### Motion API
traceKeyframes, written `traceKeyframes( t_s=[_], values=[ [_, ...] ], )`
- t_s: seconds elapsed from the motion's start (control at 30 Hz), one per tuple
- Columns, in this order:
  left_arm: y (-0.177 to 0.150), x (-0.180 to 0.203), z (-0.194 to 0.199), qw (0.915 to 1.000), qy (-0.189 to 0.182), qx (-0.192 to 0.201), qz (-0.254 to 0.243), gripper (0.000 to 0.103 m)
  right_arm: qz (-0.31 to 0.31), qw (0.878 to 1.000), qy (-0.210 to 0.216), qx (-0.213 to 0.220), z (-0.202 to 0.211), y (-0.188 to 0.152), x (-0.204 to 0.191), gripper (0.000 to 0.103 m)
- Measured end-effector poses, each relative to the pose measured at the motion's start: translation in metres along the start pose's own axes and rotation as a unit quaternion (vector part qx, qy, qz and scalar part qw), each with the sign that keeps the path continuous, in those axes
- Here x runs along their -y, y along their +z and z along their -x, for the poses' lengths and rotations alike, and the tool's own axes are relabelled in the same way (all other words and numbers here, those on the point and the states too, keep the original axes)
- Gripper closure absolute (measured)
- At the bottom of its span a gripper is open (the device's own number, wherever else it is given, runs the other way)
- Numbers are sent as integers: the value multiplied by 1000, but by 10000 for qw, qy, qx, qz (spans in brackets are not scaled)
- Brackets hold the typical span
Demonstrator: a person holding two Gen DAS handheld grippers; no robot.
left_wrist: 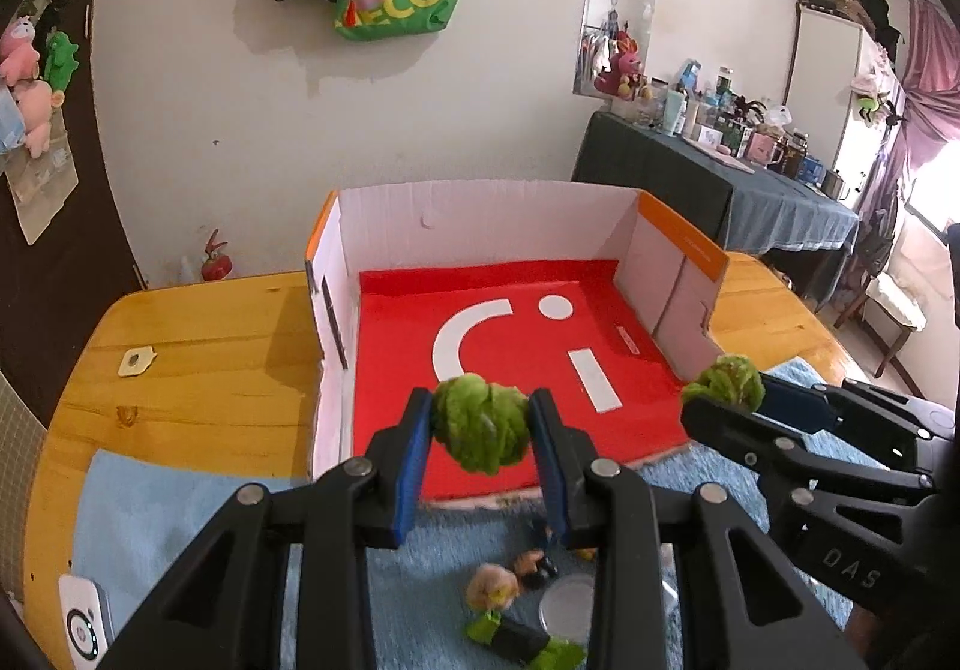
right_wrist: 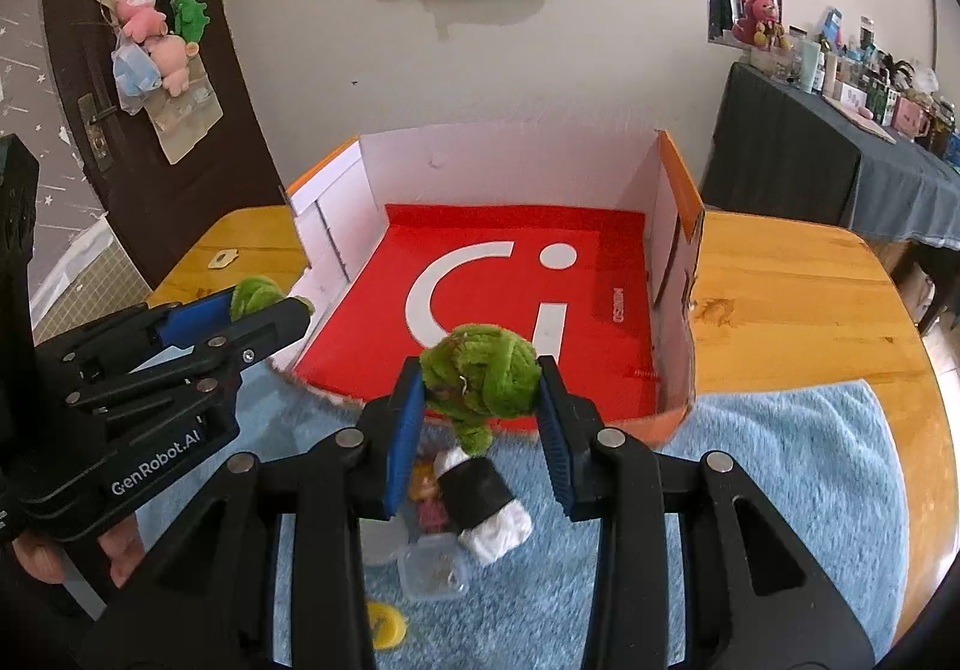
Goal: Organize objects
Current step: 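Carry the green fuzzy ball with the right tool into the red-lined box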
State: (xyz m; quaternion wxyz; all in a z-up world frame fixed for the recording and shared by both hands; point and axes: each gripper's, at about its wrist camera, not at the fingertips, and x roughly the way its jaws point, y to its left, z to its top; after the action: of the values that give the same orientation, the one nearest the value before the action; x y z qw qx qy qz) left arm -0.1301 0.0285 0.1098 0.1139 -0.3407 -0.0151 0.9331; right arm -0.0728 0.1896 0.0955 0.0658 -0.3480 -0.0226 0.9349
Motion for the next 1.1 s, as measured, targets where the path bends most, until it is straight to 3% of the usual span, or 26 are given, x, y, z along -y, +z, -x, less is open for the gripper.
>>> traceKeyframes(
  t_s=[0.43,1.1],
  values=[
    [34,-7,-39,9999,25,-102,-14,69,-146,9996,-20,-232,-40,32,19,69],
    [58,-28,-108,9977,-91,-602,283,69,-259,9972,-123,-689,-108,66,37,69]
  ],
)
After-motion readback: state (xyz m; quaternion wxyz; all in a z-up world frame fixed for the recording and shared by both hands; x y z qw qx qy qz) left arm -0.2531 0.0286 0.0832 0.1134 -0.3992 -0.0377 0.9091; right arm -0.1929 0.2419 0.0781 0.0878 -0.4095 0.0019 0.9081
